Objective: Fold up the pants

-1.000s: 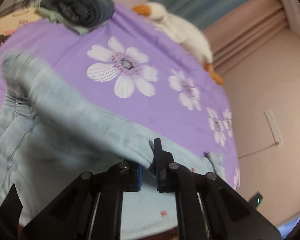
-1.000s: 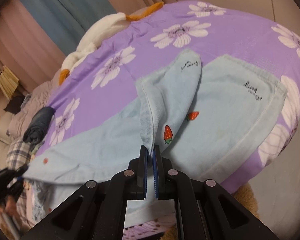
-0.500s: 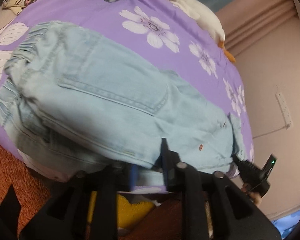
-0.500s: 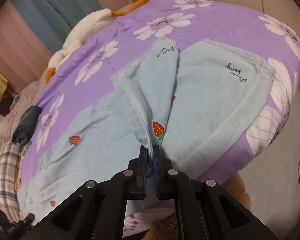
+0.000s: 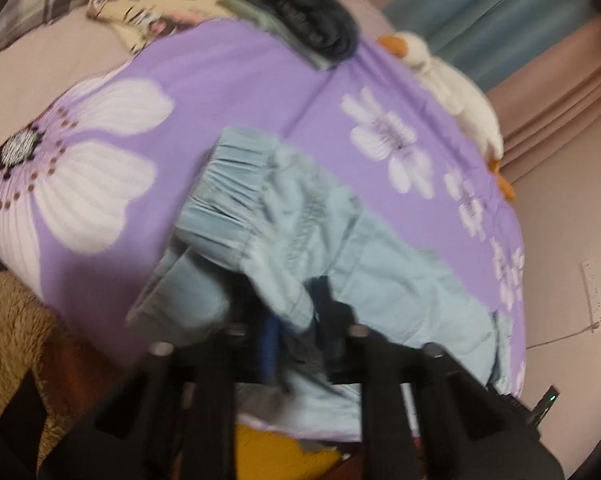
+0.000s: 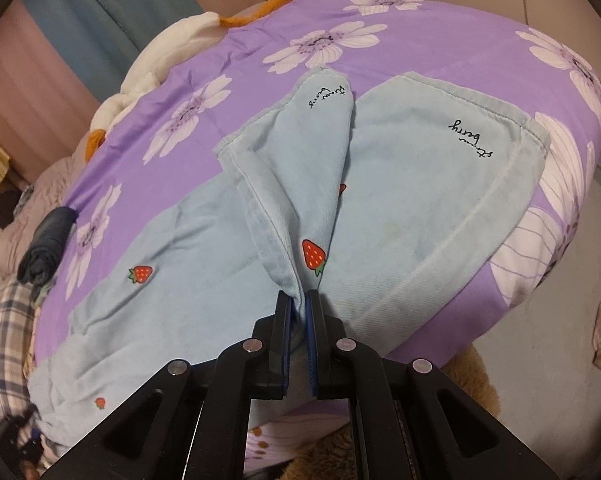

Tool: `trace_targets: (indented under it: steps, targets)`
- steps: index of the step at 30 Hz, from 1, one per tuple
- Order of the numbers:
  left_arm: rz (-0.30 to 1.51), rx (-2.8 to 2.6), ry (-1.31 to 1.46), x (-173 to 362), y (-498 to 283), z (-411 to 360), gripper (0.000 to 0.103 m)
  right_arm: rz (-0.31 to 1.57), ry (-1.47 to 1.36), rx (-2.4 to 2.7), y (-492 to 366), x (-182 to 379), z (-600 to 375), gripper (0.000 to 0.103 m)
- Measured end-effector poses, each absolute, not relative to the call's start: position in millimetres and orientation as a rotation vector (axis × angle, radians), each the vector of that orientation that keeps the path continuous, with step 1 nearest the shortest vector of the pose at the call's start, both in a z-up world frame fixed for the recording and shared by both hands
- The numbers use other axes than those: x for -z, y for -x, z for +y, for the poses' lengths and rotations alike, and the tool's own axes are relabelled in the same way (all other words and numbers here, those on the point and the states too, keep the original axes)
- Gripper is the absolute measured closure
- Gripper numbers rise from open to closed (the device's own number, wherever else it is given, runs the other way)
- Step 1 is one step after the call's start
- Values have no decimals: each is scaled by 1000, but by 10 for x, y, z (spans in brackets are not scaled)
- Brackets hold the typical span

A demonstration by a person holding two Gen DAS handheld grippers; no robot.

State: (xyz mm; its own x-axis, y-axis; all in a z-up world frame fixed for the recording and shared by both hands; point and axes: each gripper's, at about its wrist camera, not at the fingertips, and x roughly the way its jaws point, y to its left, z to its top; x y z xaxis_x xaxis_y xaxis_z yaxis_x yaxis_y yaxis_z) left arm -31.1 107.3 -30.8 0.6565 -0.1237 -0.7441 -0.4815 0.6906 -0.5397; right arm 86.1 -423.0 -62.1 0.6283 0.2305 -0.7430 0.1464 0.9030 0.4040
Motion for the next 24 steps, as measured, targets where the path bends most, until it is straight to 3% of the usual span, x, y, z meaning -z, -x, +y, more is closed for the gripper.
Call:
trace_targets:
  steps: [24]
  targets:
    - [916, -199, 840, 617, 460, 1167, 85, 926, -387, 20, -944, 632, -4121, 97]
